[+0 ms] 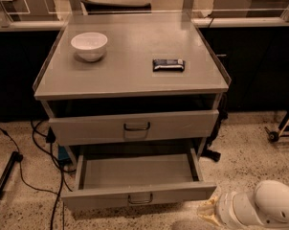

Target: Close middle drawer

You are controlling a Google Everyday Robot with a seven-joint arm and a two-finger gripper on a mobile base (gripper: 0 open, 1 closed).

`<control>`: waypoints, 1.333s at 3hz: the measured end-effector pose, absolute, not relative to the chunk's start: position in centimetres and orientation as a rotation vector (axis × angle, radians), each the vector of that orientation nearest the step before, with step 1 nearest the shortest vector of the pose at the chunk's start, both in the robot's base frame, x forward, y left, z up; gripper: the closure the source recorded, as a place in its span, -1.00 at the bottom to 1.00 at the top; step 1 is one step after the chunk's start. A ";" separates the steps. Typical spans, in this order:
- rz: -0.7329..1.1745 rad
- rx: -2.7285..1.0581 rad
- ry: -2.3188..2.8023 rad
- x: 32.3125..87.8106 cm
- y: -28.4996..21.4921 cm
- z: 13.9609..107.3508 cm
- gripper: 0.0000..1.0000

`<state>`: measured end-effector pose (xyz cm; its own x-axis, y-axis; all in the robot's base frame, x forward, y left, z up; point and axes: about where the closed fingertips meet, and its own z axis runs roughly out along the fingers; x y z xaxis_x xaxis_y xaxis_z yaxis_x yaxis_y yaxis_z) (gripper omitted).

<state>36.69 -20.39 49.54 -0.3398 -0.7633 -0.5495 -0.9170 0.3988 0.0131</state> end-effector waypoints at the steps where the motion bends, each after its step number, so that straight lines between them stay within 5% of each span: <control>1: 0.436 -1.448 2.196 36.7 -20.4 49.0 1.00; 4: 0.314 -1.417 2.014 40.8 -20.6 40.1 1.00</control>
Offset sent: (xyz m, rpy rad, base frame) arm 0.0180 -0.0139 -0.0699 -0.0721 -0.1276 0.0236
